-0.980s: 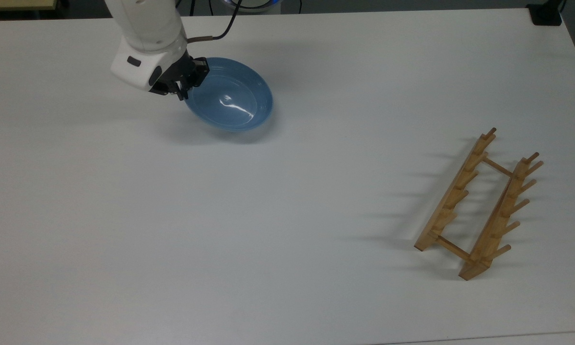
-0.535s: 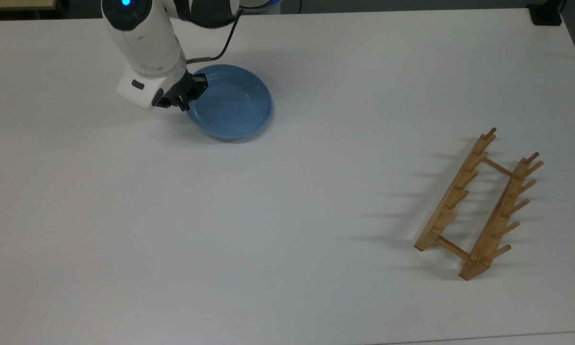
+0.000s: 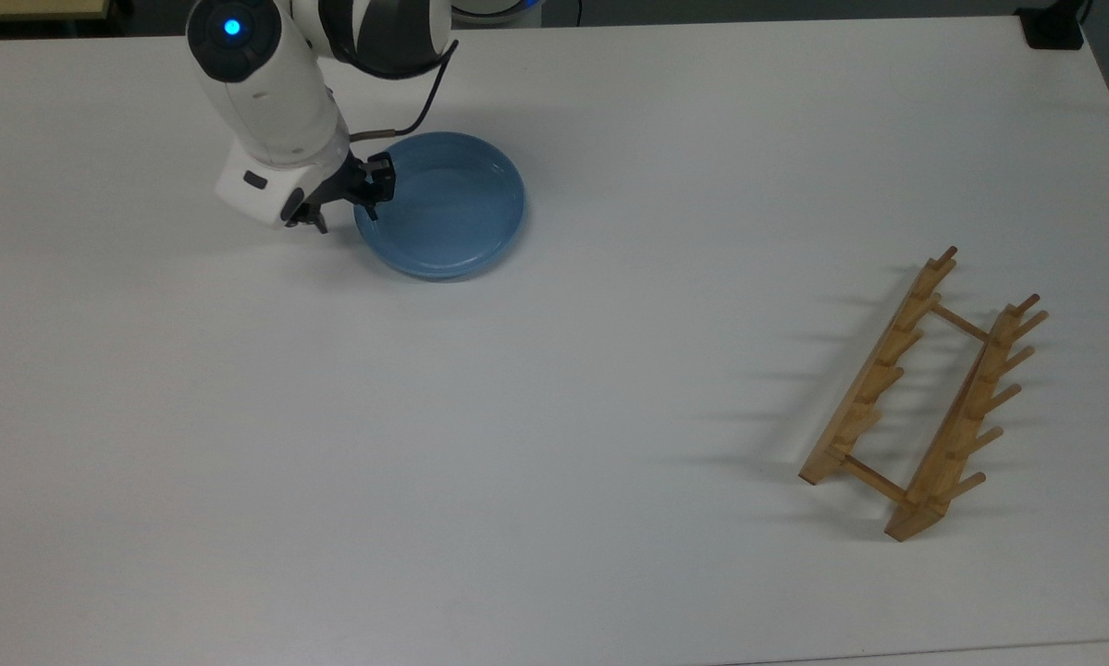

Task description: Pick plate from plate rack

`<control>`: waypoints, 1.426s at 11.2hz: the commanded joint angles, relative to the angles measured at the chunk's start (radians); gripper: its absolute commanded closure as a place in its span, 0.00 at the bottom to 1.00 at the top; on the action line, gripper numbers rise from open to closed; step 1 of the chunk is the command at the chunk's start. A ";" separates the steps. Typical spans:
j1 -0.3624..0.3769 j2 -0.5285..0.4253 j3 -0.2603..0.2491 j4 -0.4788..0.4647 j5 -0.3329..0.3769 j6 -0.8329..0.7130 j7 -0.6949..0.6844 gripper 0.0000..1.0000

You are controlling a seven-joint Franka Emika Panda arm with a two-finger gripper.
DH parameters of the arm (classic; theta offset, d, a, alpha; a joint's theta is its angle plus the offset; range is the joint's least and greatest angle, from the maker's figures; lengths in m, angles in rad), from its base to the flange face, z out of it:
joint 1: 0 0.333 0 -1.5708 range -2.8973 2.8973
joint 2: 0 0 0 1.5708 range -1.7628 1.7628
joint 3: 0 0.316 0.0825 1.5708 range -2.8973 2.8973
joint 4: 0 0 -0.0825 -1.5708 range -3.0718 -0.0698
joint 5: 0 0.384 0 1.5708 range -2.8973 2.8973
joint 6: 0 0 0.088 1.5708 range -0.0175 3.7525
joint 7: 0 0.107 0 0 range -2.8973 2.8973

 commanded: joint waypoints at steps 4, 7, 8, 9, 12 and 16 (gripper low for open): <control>0.010 -0.131 -0.003 0.172 0.027 -0.187 0.304 0.00; 0.067 -0.208 0.003 0.235 0.027 -0.279 0.520 0.00; 0.097 -0.243 0.000 0.247 0.027 -0.332 0.577 0.00; 0.123 -0.263 -0.003 0.264 0.027 -0.372 0.612 0.00; 0.177 -0.297 -0.022 0.310 0.027 -0.448 0.662 0.00; 0.226 -0.320 -0.075 0.310 0.011 -0.394 0.552 0.00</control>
